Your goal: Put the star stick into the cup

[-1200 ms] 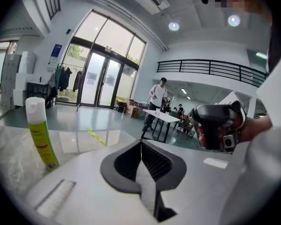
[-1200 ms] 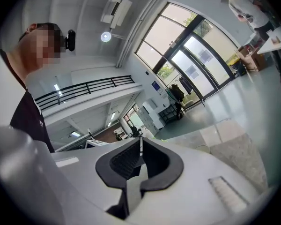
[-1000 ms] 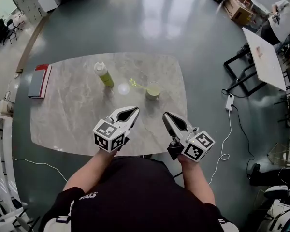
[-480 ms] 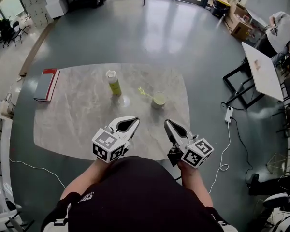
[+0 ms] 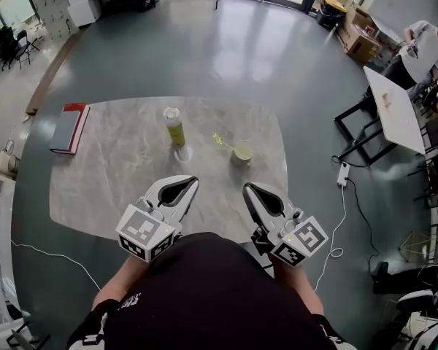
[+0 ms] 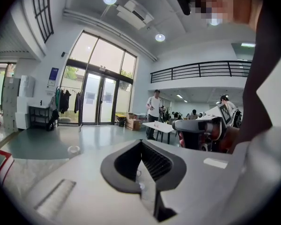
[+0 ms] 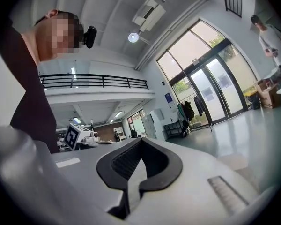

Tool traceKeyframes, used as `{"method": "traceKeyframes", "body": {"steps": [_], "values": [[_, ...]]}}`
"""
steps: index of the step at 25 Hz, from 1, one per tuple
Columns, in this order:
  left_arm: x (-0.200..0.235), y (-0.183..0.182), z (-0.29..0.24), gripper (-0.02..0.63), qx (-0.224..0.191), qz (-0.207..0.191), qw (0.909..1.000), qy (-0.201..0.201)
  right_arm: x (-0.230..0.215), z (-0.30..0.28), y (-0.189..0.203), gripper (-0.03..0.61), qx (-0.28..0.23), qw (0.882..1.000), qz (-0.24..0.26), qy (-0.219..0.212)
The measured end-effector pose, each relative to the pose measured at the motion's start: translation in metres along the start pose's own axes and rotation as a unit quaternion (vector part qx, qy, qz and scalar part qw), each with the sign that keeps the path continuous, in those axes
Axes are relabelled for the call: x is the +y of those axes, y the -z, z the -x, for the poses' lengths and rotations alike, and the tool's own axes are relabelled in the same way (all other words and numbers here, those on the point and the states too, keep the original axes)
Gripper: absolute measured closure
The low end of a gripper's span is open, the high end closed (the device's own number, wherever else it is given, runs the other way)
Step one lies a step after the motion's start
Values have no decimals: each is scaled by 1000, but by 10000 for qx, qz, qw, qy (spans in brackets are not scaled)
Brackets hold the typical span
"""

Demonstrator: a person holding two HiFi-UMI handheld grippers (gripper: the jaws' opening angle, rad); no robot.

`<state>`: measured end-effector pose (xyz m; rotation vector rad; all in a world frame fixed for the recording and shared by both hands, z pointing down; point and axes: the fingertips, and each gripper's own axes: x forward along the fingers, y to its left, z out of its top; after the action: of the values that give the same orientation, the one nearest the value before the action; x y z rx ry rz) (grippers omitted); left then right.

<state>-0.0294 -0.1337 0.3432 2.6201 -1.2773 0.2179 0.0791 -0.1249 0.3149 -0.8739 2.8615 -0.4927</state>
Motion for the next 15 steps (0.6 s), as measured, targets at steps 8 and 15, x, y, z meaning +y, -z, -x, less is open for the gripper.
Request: {"method": "traceKeyframes", "body": {"steps": [8, 15], "values": [[6, -24, 13, 611, -287, -99, 9995, -117, 13, 2, -6, 568, -21, 9997, 257, -17], [0, -20, 9, 611, -317, -170, 9994, -19, 13, 10, 0, 568, 38, 9994, 328, 46]]}}
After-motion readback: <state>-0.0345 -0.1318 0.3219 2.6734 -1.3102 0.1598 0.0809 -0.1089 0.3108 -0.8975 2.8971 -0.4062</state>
